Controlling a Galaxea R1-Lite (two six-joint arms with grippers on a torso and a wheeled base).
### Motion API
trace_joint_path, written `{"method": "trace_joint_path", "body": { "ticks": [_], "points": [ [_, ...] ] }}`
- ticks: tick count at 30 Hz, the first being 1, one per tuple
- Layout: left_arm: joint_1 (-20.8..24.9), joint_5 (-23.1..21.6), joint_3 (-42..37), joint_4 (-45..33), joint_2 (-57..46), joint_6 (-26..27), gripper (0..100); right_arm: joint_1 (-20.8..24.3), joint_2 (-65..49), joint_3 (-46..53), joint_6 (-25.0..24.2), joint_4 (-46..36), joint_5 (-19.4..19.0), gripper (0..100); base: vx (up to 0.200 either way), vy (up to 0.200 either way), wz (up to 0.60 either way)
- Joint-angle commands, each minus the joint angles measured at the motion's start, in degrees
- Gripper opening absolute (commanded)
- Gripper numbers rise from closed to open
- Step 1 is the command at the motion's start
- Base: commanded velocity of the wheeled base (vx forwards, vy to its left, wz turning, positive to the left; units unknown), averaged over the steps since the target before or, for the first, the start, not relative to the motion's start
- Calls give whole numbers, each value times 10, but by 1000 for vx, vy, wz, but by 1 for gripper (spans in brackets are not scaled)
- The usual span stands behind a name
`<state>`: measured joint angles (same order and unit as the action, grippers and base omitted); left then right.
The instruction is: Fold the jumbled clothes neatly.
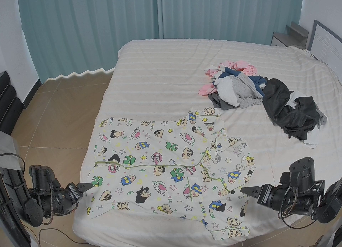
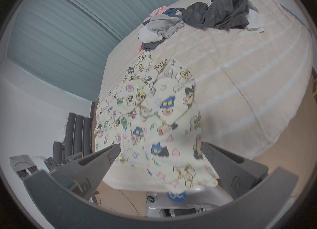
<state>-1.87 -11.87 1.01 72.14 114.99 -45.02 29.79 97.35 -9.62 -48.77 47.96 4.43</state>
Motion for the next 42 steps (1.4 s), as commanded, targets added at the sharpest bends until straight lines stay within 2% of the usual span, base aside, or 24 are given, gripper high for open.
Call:
{"method": "trace_joint_path", "body": {
  "ticks": [1,4,12,16,20,25,28,42],
  "points": [
    [14,-1,-10,-40,7,32,100,4,-25,23,1,6,1,100,0,0,0],
    [21,0,-10,-81,9,68,100,4,-25,33,0,6,0,100,0,0,0],
    [27,4,-7,-70,32,74,100,7,-28,48,-6,20,0,100,0,0,0],
    [34,4,-6,-38,58,74,100,16,-28,53,-16,29,2,100,0,0,0],
    [37,12,-9,46,121,76,100,27,-23,53,-19,33,14,100,0,0,0],
    [37,56,-9,128,195,77,100,30,-23,50,-18,33,15,100,0,0,0],
    [37,58,-9,176,217,76,100,31,-23,49,-18,33,14,100,0,0,0],
    [41,36,-5,179,220,74,100,31,-20,49,-20,34,12,100,0,0,0]
  ]
}}
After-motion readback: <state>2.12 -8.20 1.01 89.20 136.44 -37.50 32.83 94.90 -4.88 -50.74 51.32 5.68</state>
